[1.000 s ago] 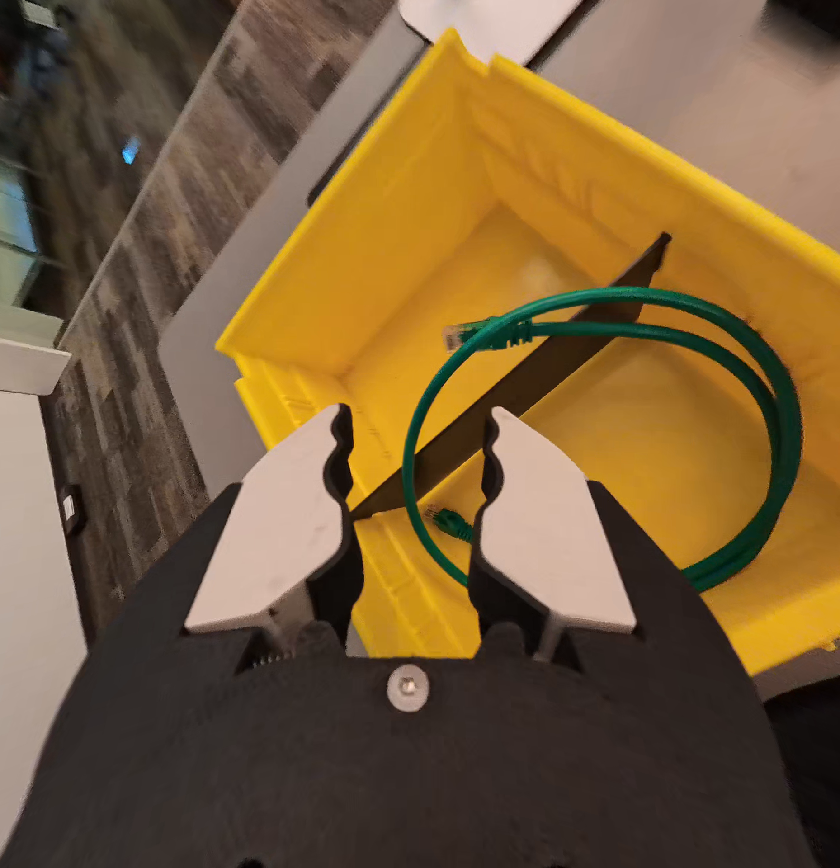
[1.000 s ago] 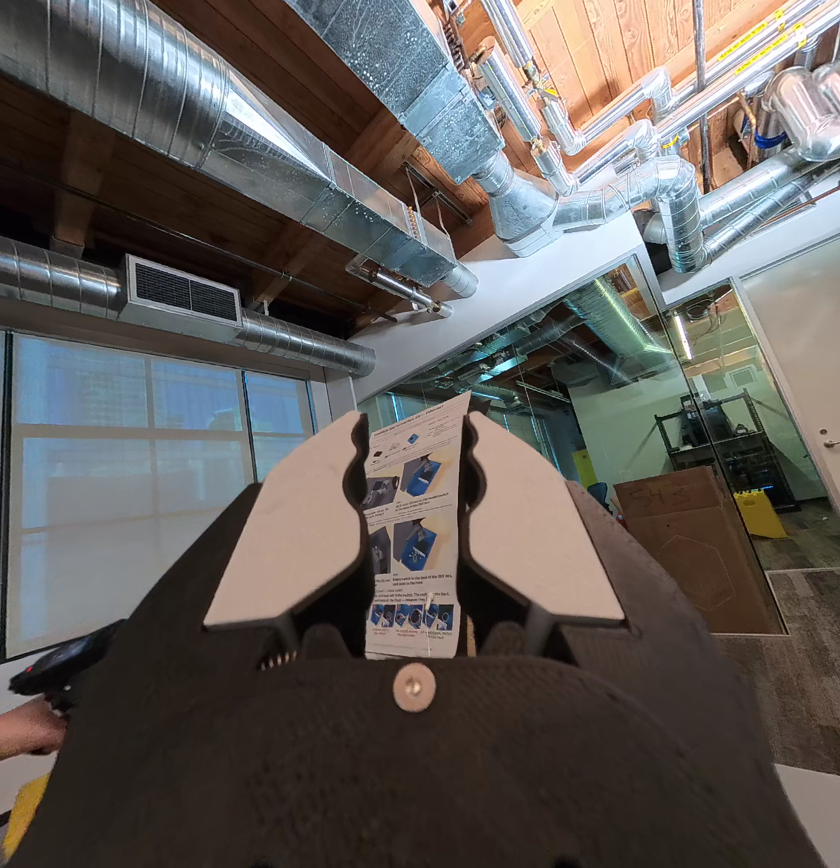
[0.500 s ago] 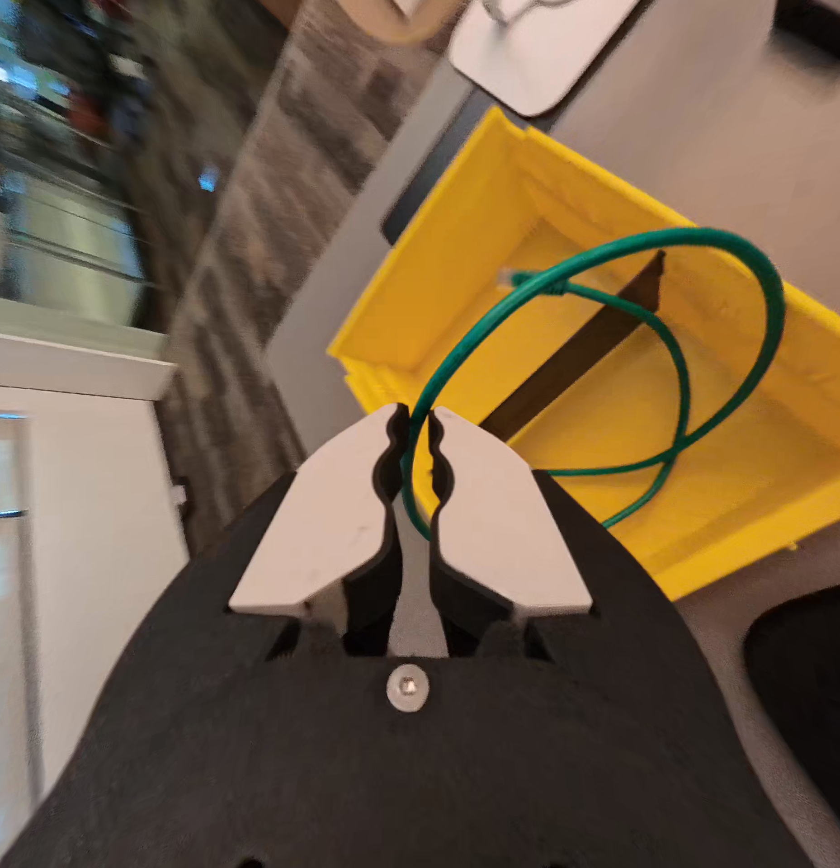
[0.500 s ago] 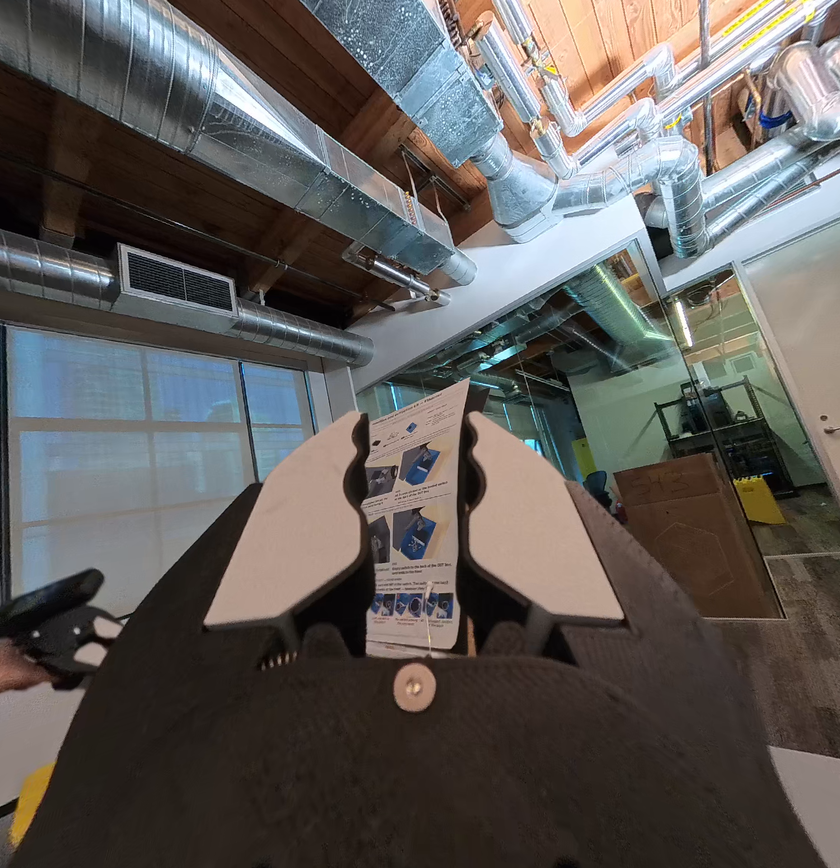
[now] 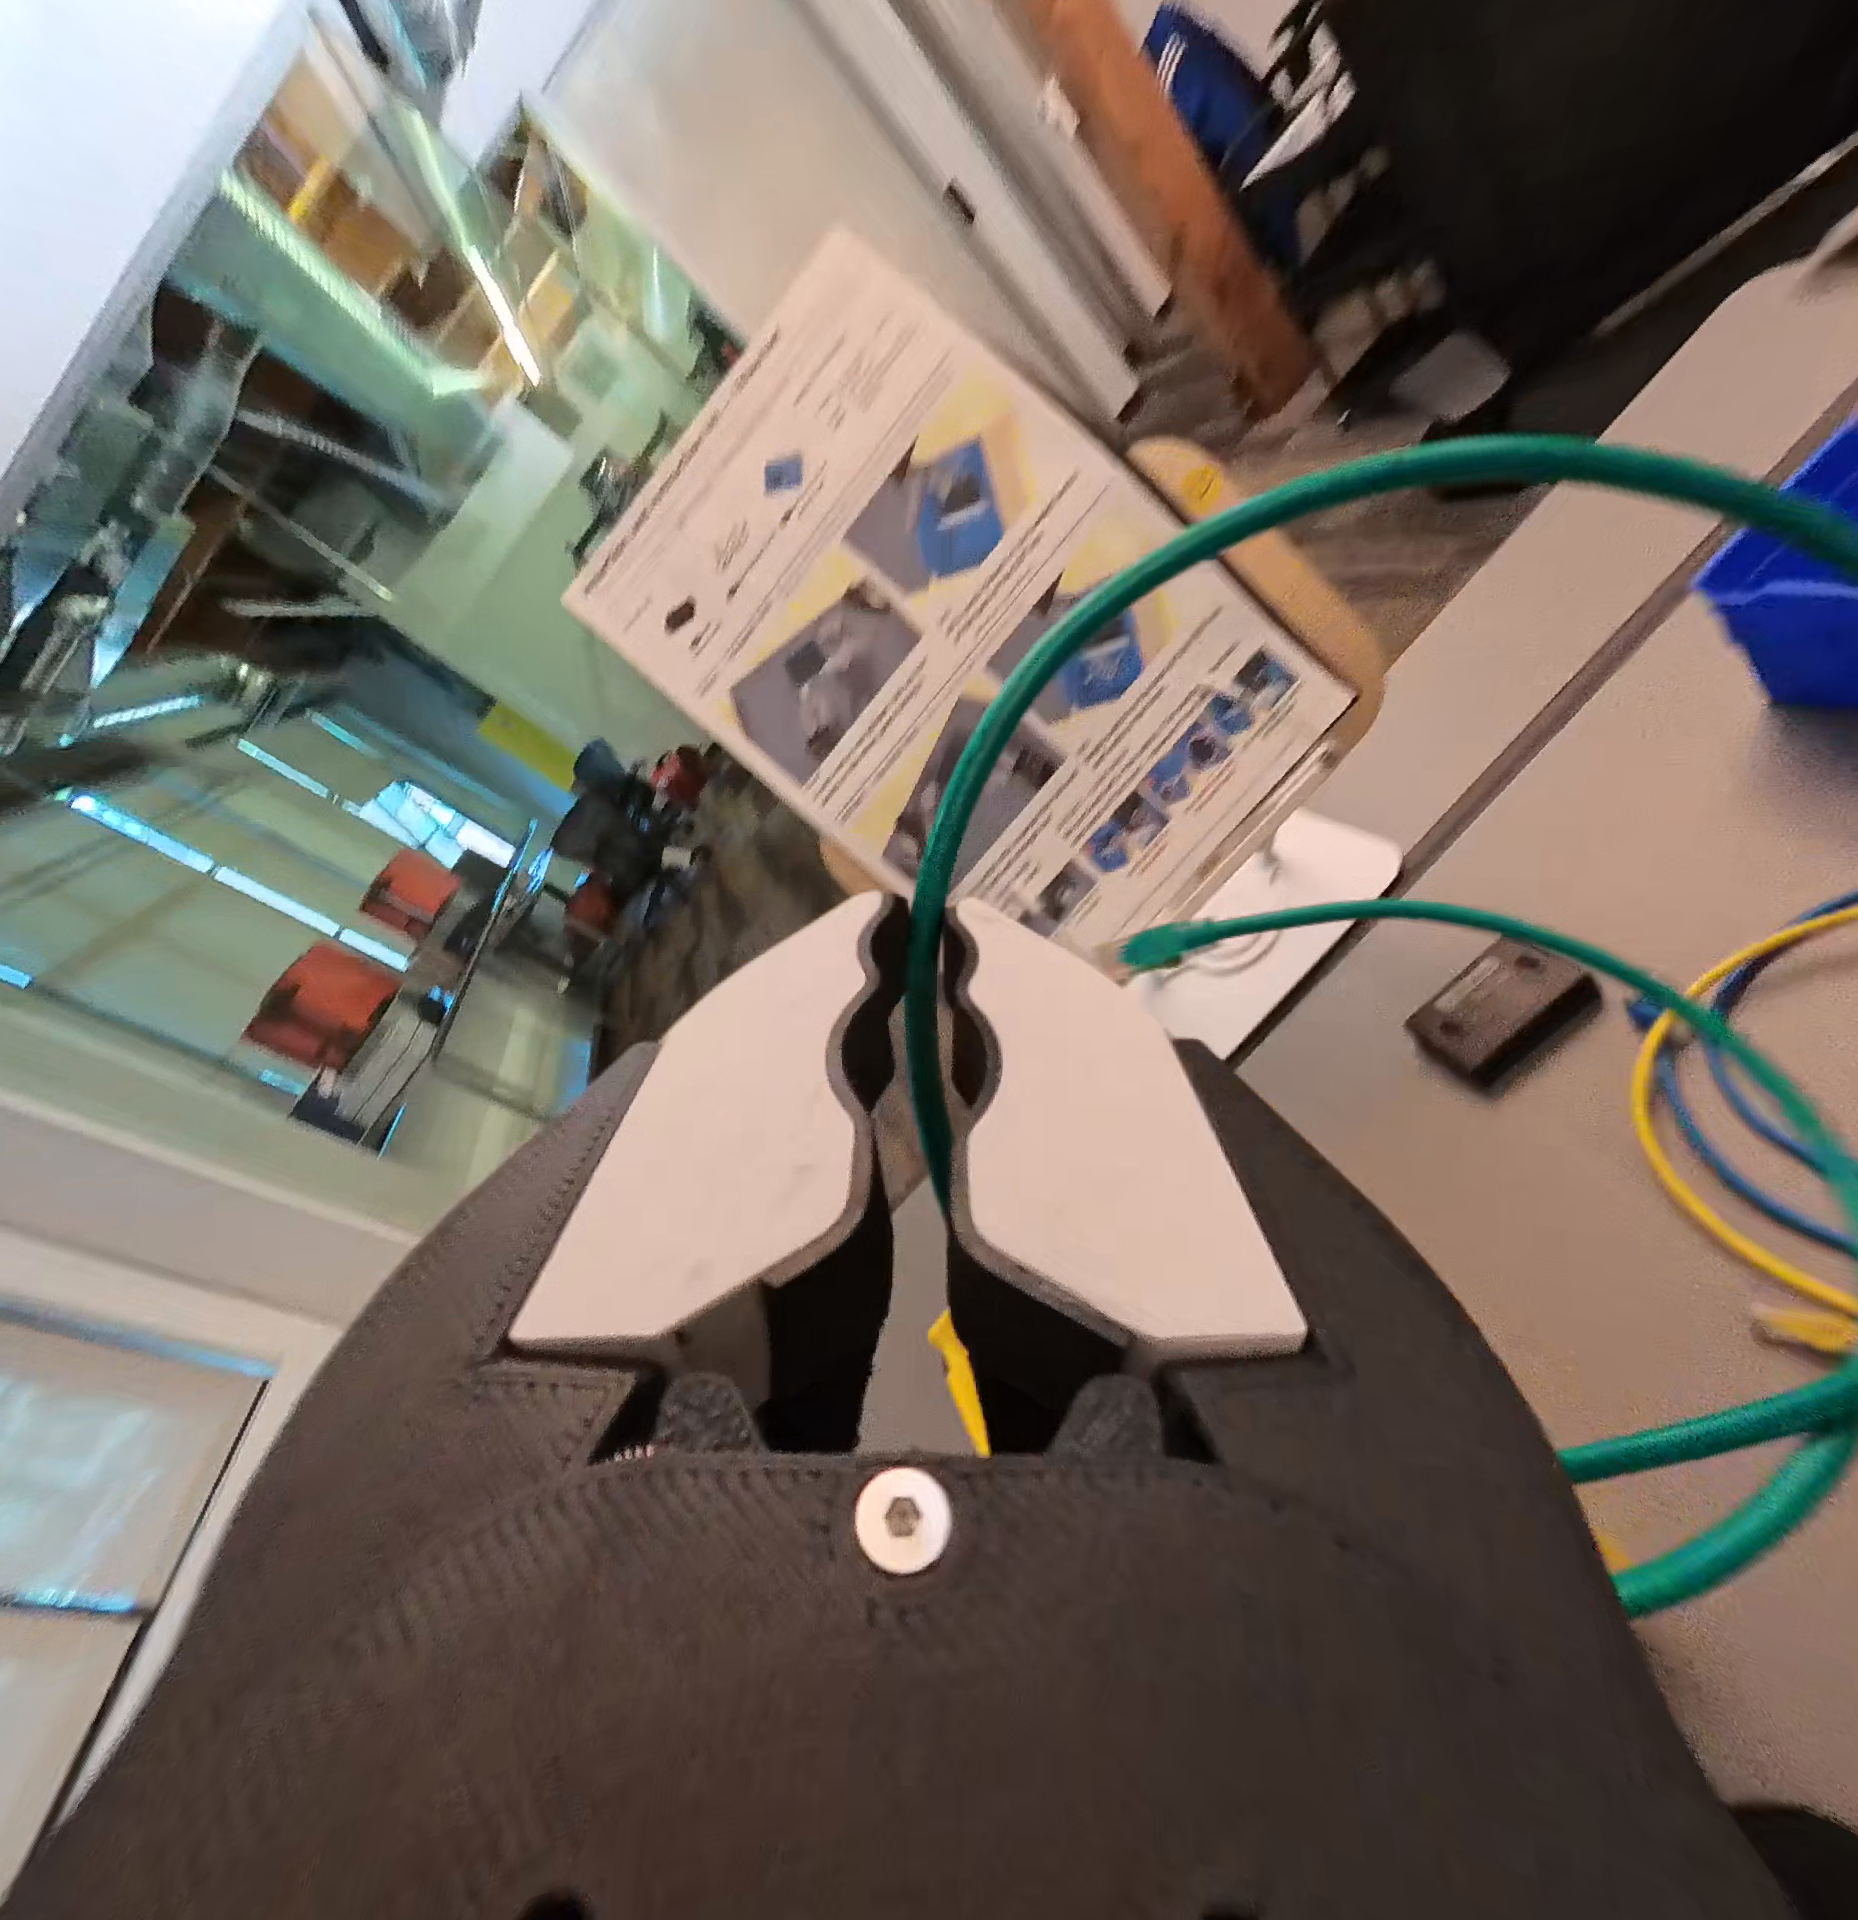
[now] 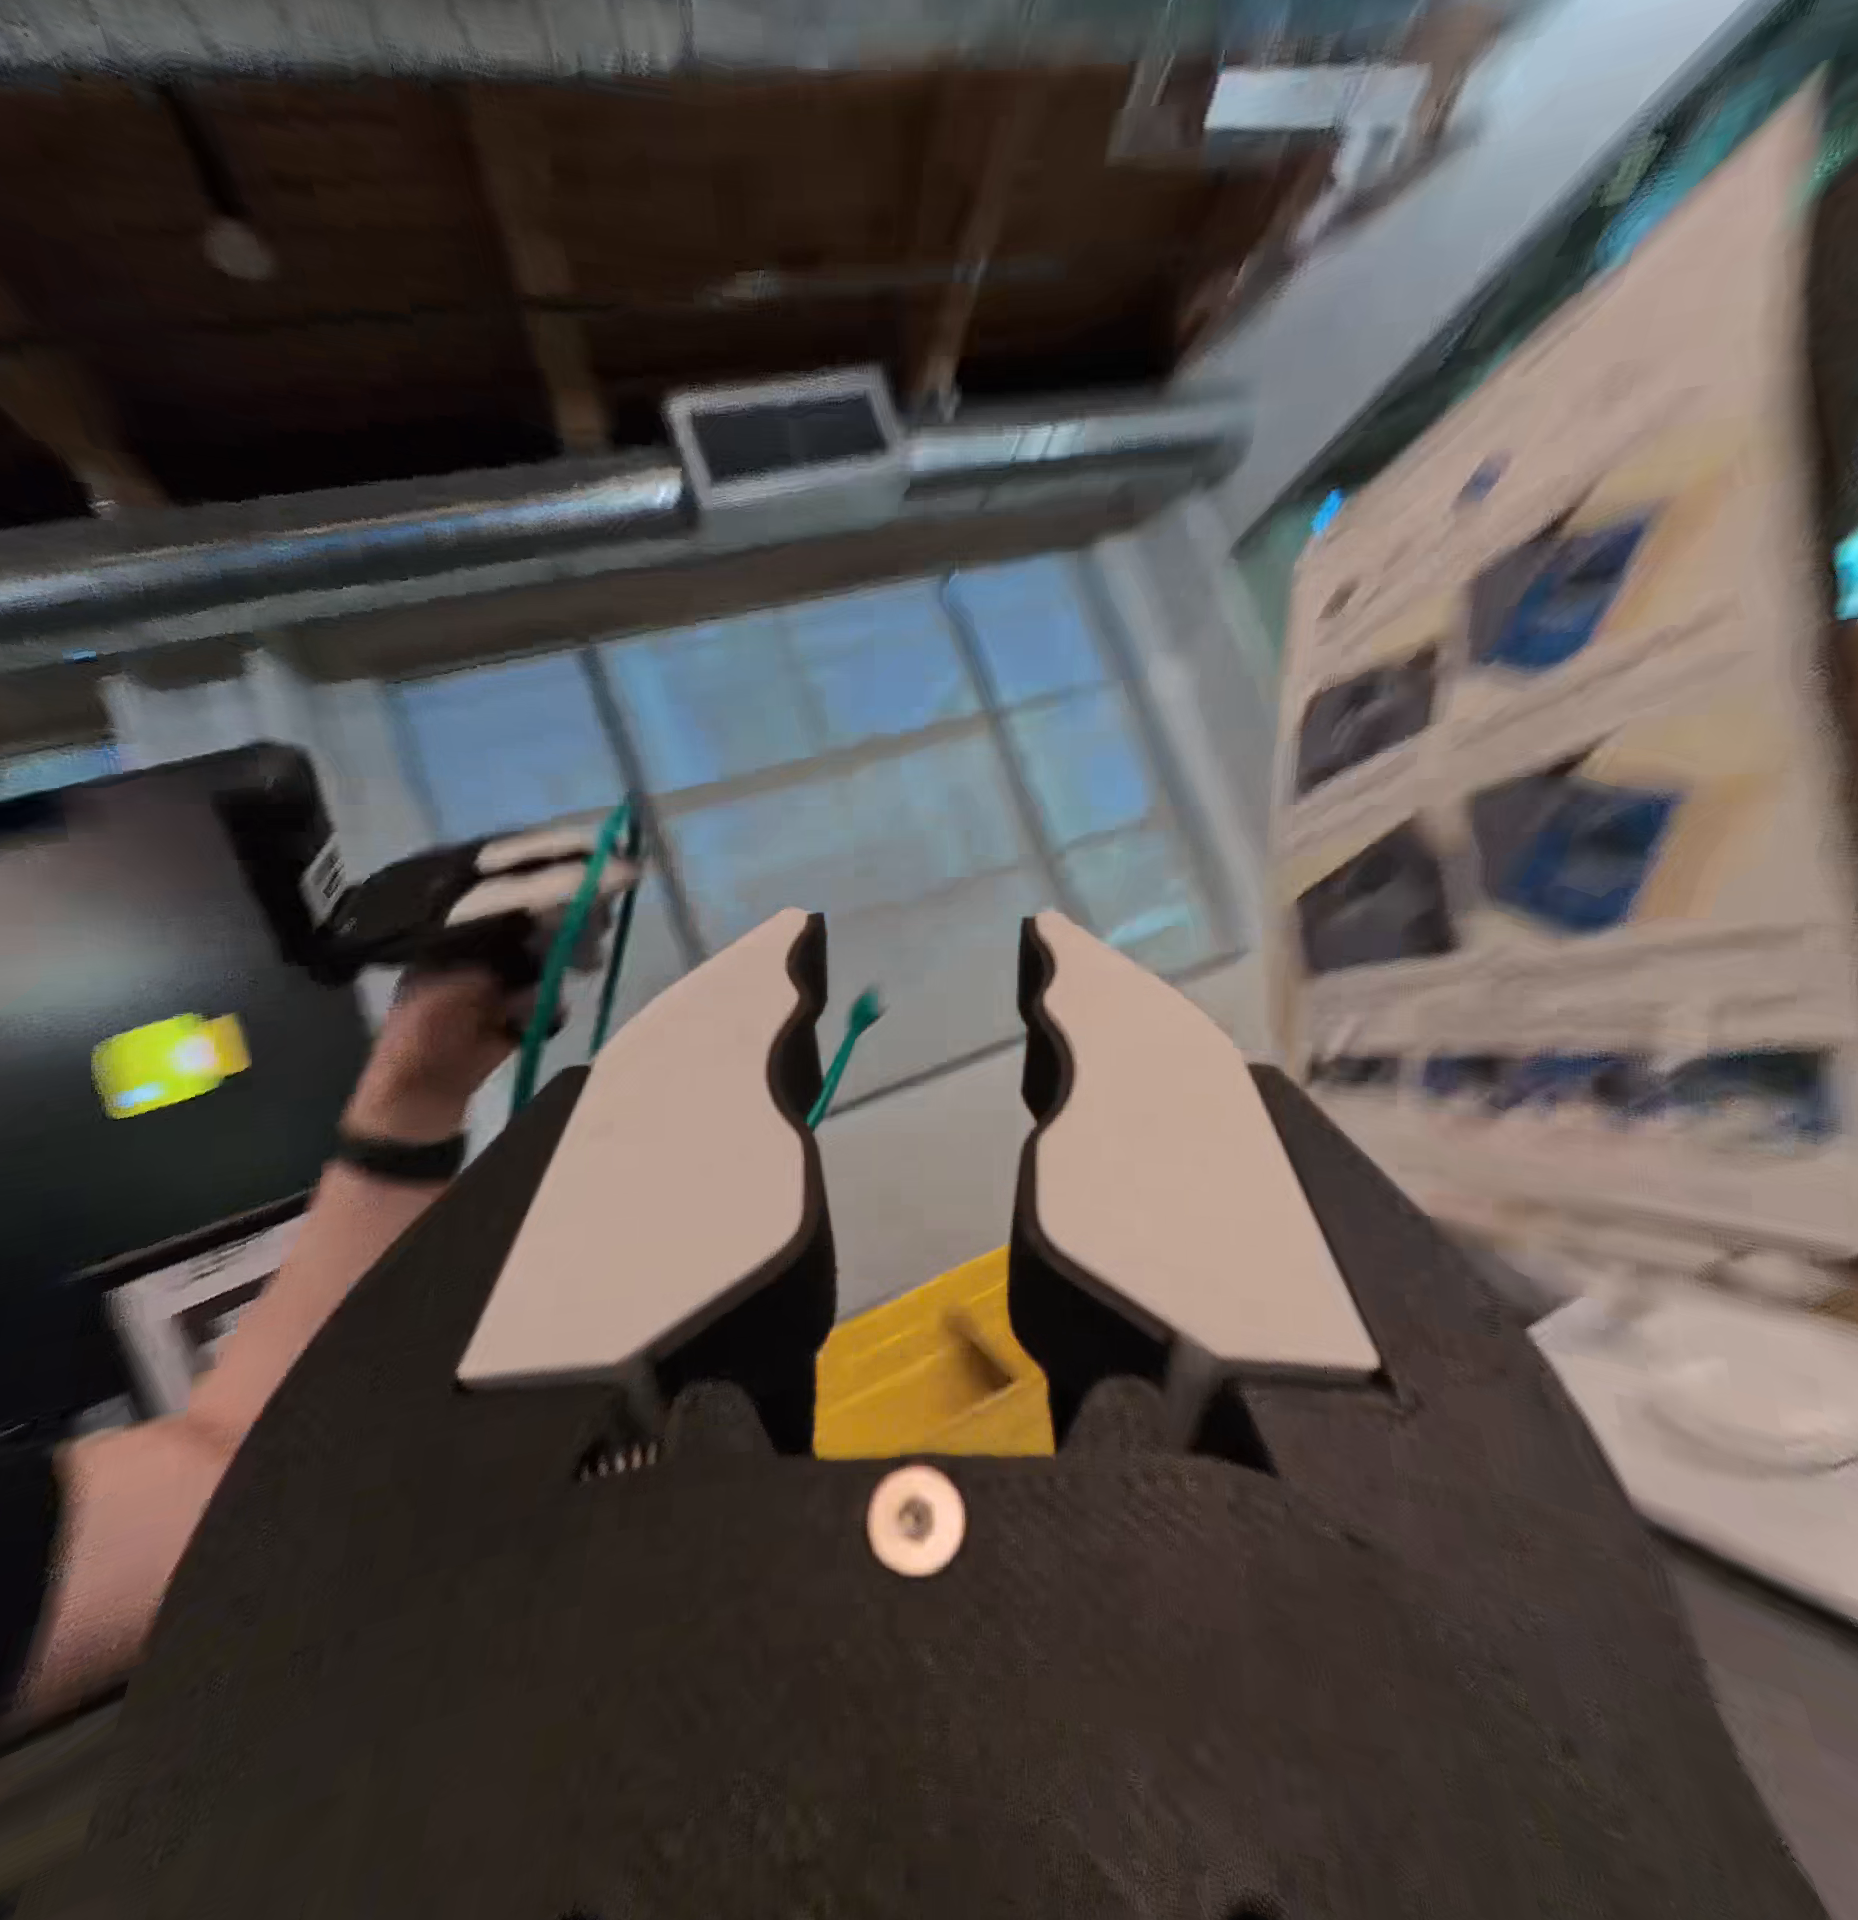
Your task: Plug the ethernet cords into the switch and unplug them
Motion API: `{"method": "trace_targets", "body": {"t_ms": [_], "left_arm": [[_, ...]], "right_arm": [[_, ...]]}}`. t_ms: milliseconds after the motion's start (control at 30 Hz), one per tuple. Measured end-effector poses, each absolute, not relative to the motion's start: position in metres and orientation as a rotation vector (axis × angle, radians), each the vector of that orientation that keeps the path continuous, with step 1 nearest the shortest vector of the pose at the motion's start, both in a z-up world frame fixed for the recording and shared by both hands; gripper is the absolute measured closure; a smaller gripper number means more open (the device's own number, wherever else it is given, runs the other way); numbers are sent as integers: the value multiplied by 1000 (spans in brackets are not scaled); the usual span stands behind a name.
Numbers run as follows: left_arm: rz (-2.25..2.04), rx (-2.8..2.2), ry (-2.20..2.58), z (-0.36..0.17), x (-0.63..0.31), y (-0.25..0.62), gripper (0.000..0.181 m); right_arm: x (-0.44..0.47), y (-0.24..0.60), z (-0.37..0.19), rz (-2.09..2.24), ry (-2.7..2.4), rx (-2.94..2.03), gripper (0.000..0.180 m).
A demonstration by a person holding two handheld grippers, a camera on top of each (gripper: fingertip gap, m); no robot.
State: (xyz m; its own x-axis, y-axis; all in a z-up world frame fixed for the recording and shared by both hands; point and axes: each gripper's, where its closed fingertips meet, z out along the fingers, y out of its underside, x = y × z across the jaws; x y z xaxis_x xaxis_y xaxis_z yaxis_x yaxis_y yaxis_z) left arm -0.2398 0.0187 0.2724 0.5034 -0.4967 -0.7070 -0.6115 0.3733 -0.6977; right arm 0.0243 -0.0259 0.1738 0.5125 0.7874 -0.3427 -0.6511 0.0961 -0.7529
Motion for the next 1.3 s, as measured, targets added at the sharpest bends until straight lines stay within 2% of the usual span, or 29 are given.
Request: {"method": "trace_targets", "body": {"t_ms": [100,233,333,733,767,833,867,900,967,1000,1033,1100,1167,1300], "left_arm": [[-26,-1227,1147,273,-210,8,176],[-105,-1219,1175,267,-187,3,176],[-86,-1213,1198,263,-176,3,175],[-62,-1205,1258,254,-160,-3,175],[-88,-1212,1282,250,-158,-6,175],[-186,-1271,1371,232,-154,-16,175],[-286,-1315,1428,220,-153,-26,171],[-415,-1352,1471,210,-152,-38,154],[-661,-1409,1494,202,-157,-56,122],[-743,-1418,1461,202,-162,-57,113],[-805,-1413,1405,204,-169,-54,110],[-894,-1424,1265,200,-183,-39,120],[-1058,-1451,1188,186,-188,-35,121],[-1392,-1458,1151,158,-178,-46,119]], "right_arm": [[-32,-17,150,1325,-249,-1129,136],[-31,-14,152,1500,-102,-1005,139],[-48,-10,141,1607,-120,-1096,138],[-99,20,66,1508,-75,-1528,129],[-100,20,66,1519,-83,-1517,133],[-101,11,74,1608,-142,-1461,171],[-99,8,80,1637,-158,-1434,174],[-95,3,89,1628,-208,-1391,174],[-91,-6,99,1407,-395,-1375,174],[-88,-9,102,1193,-497,-1372,174],[-85,-12,107,955,-590,-1342,174],[-85,-25,121,512,-748,-1210,174],[-89,-40,130,184,-858,-1080,174],[-101,-61,136,-91,-947,-888,174]]}}
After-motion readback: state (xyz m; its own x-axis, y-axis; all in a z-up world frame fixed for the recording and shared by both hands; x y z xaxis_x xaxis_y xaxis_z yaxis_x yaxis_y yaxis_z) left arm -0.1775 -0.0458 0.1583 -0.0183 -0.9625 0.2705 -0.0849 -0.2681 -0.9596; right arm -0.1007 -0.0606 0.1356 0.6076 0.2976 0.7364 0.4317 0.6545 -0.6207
